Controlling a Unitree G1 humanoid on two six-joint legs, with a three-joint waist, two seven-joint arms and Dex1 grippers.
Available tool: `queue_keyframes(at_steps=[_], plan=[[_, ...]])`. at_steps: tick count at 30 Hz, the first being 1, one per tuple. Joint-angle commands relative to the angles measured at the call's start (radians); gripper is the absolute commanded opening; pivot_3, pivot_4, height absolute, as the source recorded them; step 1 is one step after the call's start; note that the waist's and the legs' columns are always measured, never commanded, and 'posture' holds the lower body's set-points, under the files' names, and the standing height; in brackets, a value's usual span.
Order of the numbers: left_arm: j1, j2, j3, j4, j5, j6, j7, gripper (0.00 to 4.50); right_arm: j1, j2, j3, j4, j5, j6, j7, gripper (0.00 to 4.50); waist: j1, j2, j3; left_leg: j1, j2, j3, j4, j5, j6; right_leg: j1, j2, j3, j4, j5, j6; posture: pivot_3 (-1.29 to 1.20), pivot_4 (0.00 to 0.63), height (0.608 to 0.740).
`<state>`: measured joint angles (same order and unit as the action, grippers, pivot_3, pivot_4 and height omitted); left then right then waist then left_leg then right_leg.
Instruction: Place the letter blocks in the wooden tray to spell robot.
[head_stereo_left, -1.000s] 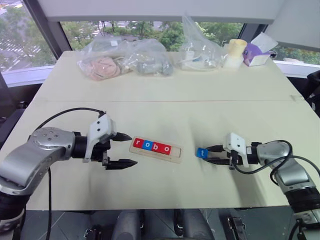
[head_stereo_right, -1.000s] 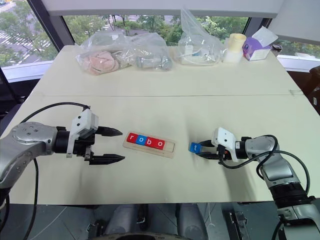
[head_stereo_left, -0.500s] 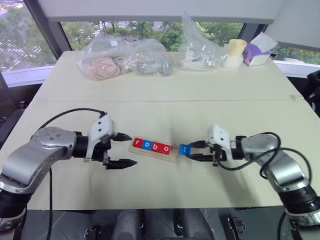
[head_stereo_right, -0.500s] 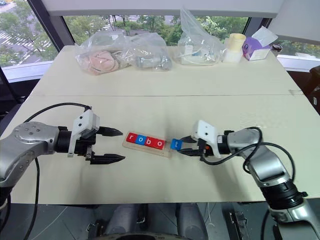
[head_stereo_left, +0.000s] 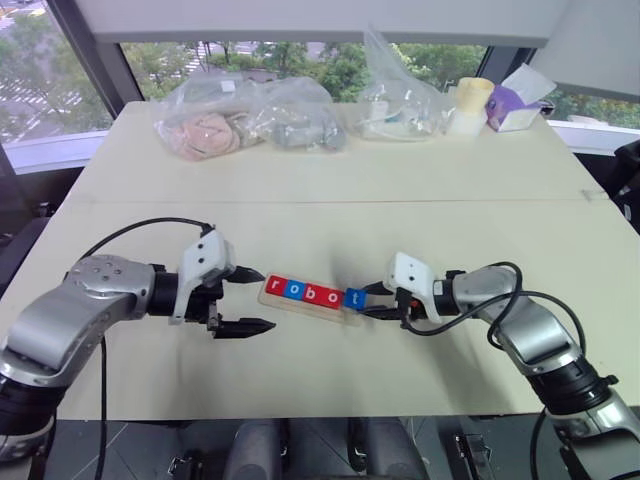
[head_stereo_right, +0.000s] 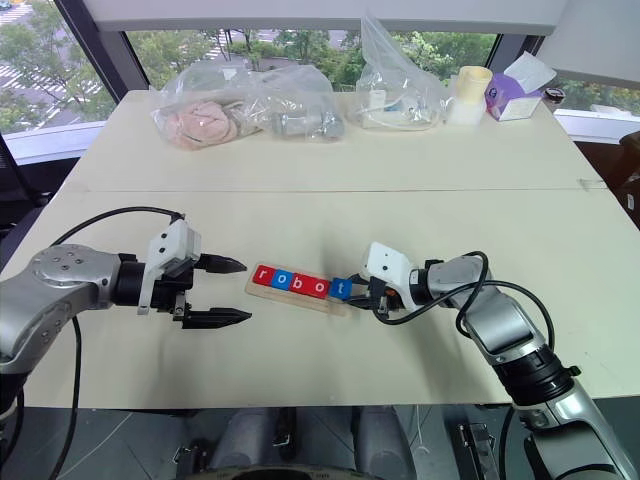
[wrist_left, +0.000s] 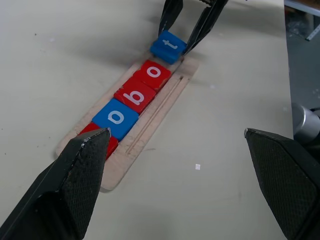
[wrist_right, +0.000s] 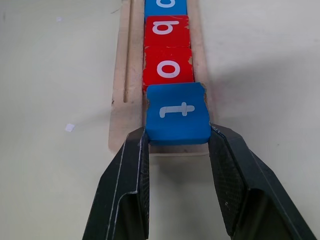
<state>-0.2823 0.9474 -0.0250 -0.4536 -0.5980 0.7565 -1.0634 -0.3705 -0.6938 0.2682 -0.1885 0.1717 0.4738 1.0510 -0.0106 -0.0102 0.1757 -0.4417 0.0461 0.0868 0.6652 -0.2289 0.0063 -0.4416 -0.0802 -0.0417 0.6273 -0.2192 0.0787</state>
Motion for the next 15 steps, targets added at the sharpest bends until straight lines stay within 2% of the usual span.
queue_keyframes(at_steps=[1,8,9,12,13,14,15], plan=[[0.005,0.001,0.019,-0.022,-0.002,-0.011,0.005,4.50,-0.019,0.008,-0.005,-0.013,0.015,0.000,0.010,1.11,0.000,0.000,0.000,0.000,0.000,0.000,0.000,0.000,0.000,0.000,0.000,0.000,0.000,0.000,0.000,0.00,0.150,0.739],[0.008,-0.002,0.019,-0.022,-0.003,-0.011,0.011,4.50,-0.010,0.009,0.008,-0.017,-0.003,-0.008,0.010,1.11,0.000,0.000,0.000,0.000,0.000,0.000,0.000,0.000,0.000,0.000,0.000,0.000,0.000,0.000,0.000,0.00,0.150,0.739],[0.008,-0.003,0.019,-0.022,-0.003,-0.011,0.012,4.50,-0.011,0.011,0.007,-0.012,-0.007,-0.008,0.006,2.18,0.000,0.000,0.000,0.000,0.000,0.000,0.000,0.000,0.000,0.000,0.000,0.000,0.000,0.000,0.000,0.00,0.150,0.739],[0.007,-0.003,0.019,-0.020,-0.003,-0.010,0.013,4.50,-0.018,0.019,0.002,-0.007,-0.005,-0.012,-0.002,3.50,0.000,0.000,0.000,0.000,0.000,0.000,0.000,0.000,0.000,0.000,0.000,0.000,0.000,0.000,0.000,0.00,0.150,0.739],[0.007,-0.003,0.020,-0.020,-0.004,-0.010,0.013,4.50,-0.020,0.022,-0.004,-0.011,-0.002,-0.012,-0.005,4.11,0.000,0.000,0.000,0.000,0.000,0.000,0.000,0.000,0.000,0.000,0.000,0.000,0.000,0.000,0.000,0.00,0.150,0.739],[0.007,-0.003,0.021,-0.020,-0.004,-0.010,0.014,4.50,-0.023,0.026,-0.010,-0.015,0.002,-0.009,-0.010,4.43,0.000,0.000,0.000,0.000,0.000,0.000,0.000,0.000,0.000,0.000,0.000,0.000,0.000,0.000,0.000,0.00,0.150,0.739],[0.008,-0.003,0.021,-0.021,-0.004,-0.009,0.015,4.50,-0.025,0.028,-0.022,-0.025,0.015,-0.003,-0.009,4.43,0.000,0.000,0.000,0.000,0.000,0.000,0.000,0.000,0.000,0.000,0.000,0.000,0.000,0.000,0.000,0.00,0.150,0.739]])
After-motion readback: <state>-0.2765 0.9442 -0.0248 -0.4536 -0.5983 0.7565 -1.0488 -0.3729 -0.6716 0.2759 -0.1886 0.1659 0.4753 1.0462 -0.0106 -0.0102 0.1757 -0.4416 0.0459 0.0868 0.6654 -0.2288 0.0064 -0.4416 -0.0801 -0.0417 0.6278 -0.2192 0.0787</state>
